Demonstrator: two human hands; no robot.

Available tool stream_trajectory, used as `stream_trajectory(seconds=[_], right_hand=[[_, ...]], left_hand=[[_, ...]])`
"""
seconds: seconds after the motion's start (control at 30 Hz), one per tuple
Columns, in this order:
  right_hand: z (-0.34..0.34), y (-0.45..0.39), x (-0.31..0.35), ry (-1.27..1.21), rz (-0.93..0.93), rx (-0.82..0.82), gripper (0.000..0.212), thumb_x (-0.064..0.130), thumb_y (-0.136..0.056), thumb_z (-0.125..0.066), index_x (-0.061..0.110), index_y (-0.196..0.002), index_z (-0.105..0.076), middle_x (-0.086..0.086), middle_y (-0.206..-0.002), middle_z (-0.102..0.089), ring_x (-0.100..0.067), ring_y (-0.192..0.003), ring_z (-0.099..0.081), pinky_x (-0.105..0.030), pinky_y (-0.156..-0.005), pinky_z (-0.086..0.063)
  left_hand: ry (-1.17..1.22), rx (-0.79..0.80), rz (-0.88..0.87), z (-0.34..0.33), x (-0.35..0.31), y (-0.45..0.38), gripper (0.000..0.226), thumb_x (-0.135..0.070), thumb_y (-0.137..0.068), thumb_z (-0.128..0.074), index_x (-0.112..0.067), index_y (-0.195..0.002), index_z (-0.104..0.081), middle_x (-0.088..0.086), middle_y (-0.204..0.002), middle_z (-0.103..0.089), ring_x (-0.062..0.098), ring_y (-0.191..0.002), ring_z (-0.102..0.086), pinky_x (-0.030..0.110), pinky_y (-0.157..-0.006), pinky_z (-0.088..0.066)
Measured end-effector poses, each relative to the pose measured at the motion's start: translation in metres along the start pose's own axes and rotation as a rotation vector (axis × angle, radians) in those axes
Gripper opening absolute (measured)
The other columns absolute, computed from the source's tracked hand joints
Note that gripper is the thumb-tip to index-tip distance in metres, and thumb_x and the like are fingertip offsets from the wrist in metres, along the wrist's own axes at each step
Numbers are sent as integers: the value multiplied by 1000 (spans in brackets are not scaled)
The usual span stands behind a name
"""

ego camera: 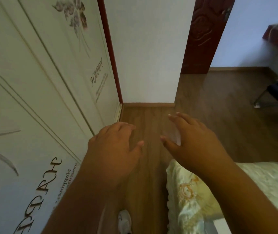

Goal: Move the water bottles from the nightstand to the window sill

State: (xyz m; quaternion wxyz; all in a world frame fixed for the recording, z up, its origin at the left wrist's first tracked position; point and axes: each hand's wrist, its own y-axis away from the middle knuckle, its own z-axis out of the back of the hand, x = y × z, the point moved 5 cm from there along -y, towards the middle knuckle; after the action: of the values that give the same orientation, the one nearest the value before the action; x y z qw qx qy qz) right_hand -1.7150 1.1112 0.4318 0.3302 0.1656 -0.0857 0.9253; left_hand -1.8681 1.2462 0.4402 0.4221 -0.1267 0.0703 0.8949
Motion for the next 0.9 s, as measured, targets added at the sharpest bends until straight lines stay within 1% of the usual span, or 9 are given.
stream_trajectory(seconds=[0.1, 0.2, 0.33, 0.5, 0.57, 0.63, 0.7, 0.8, 0.9], right_hand=[[-1, -20, -16, 33, -53, -25, 74, 72, -88, -45, 39, -151, -27, 10, -159, -31, -17, -144, -32, -42, -114, -28], [-2, -42, -26, 58, -103, -23, 74, 73, -88, -44, 39, -151, -28, 11, -159, -31, -17, -144, -33, -41, -114, -29], [0, -83, -31, 88, -175, -38, 74, 72, -87, -44, 39, -151, -28, 10, -160, -30, -18, -144, -32, -42, -114, -29], [11, -145, -17, 120, -246, -87, 76, 74, -84, -41, 40, -150, -27, 11, -160, -30, -19, -145, -31, -43, -114, -29], [12, -170, -7, 127, -265, -112, 77, 76, -83, -40, 41, -150, -26, 12, -160, -29, -19, -145, -31, -44, -114, -28], [9, -192, 2, 127, -277, -132, 78, 77, -80, -36, 42, -149, -26, 12, -159, -30, -18, -144, -32, -44, -114, -28], [1, -212, 10, 120, -284, -144, 80, 79, -78, -33, 42, -149, -25, 12, -159, -31, -18, -144, -32, -44, -114, -28], [-10, -242, 15, 121, -293, -135, 79, 79, -81, -35, 42, -149, -23, 12, -159, -31, -18, -145, -32, -45, -114, -28], [-18, -271, 15, 121, -300, -116, 78, 78, -84, -40, 41, -150, -22, 12, -160, -30, -18, -145, -31, -45, -114, -27]], left_hand=[[6, 28, -51, -6, -9, -32, 61, -66, -96, -39, -38, -150, -38, -15, -155, -39, 11, -140, -37, 37, -113, -34], [6, 44, -111, -7, -16, -69, 59, -65, -96, -40, -38, -149, -39, -14, -153, -41, 12, -139, -38, 38, -111, -35], [4, 109, -156, -9, -13, -128, 62, -65, -97, -40, -36, -152, -35, -12, -157, -36, 14, -143, -34, 39, -115, -33], [-5, 171, -202, 3, 2, -205, 65, -62, -99, -38, -32, -156, -30, -7, -162, -30, 17, -146, -30, 43, -119, -29], [48, 288, -170, 3, 15, -236, 66, -56, -102, -40, -28, -159, -24, -4, -165, -24, 19, -149, -25, 39, -121, -22], [121, 373, -129, 5, 30, -263, 65, -52, -103, -44, -26, -159, -22, -2, -165, -23, 19, -149, -25, 36, -119, -20], [119, 359, -142, 11, 41, -287, 67, -54, -101, -46, -28, -159, -24, -3, -164, -25, 19, -148, -27, 38, -119, -21], [21, 239, -200, 23, 55, -316, 69, -64, -98, -41, -32, -157, -27, -6, -162, -29, 19, -147, -30, 45, -120, -26], [17, 275, -178, 22, 71, -341, 68, -64, -98, -38, -33, -157, -26, -6, -163, -28, 19, -147, -28, 46, -120, -27]])
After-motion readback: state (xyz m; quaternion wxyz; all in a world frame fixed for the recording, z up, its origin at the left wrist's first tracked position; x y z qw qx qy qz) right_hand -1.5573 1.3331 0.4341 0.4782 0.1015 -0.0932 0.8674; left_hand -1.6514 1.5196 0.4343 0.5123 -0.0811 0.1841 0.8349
